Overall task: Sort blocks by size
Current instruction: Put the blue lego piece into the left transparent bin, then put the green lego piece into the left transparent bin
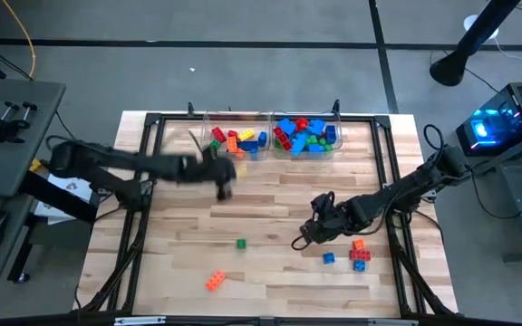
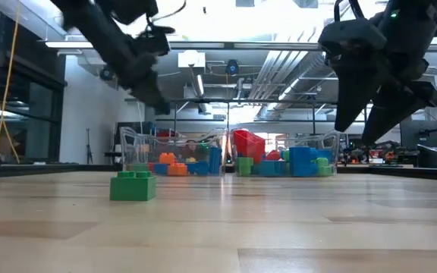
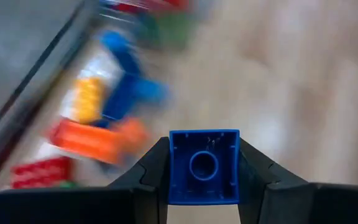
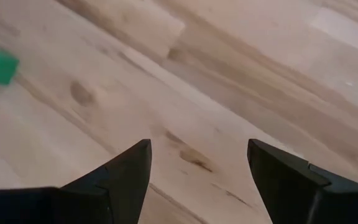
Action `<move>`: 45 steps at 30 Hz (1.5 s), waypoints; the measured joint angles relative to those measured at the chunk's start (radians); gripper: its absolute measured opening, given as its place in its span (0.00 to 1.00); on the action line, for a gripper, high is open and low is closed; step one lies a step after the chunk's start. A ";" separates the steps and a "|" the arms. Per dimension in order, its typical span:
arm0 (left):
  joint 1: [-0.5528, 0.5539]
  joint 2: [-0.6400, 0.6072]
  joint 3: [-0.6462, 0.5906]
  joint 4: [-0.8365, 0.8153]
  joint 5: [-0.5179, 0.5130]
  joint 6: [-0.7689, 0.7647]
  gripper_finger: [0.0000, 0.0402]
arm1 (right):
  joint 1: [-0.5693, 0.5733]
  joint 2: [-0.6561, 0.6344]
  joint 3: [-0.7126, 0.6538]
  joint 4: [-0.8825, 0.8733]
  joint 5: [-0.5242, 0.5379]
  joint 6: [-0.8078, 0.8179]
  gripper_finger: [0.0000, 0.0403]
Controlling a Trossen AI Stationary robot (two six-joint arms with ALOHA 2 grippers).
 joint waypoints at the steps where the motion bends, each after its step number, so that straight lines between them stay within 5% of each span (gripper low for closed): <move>1: 0.082 -0.004 0.001 0.027 0.044 0.017 0.23 | -0.003 0.000 0.000 0.002 0.008 0.012 0.65; 6: 0.389 0.061 0.021 0.011 0.184 0.023 0.23 | -0.014 0.001 0.000 0.033 0.045 0.036 0.65; 12: 0.496 0.150 0.097 -0.041 0.266 -0.021 0.24 | -0.031 0.001 0.000 0.086 0.066 0.036 0.65; 21: 0.435 0.184 0.177 -0.084 0.323 -0.027 0.73 | -0.044 0.001 0.000 0.124 0.065 0.033 0.65; 26: 0.404 0.154 0.239 -0.131 0.446 -0.101 0.85 | -0.044 0.001 0.000 0.156 0.065 0.026 0.65; 29: 0.357 0.104 0.241 -0.132 0.540 -0.156 0.85 | -0.044 0.001 0.000 0.199 0.064 -0.011 0.65; 35: 0.147 -0.023 0.241 -0.136 0.540 -0.195 0.85 | -0.044 0.001 0.000 0.333 0.062 -0.117 0.65; 45: -0.353 -0.182 0.011 0.067 0.220 -0.336 0.85 | -0.044 0.008 0.028 0.601 -0.070 -0.367 0.65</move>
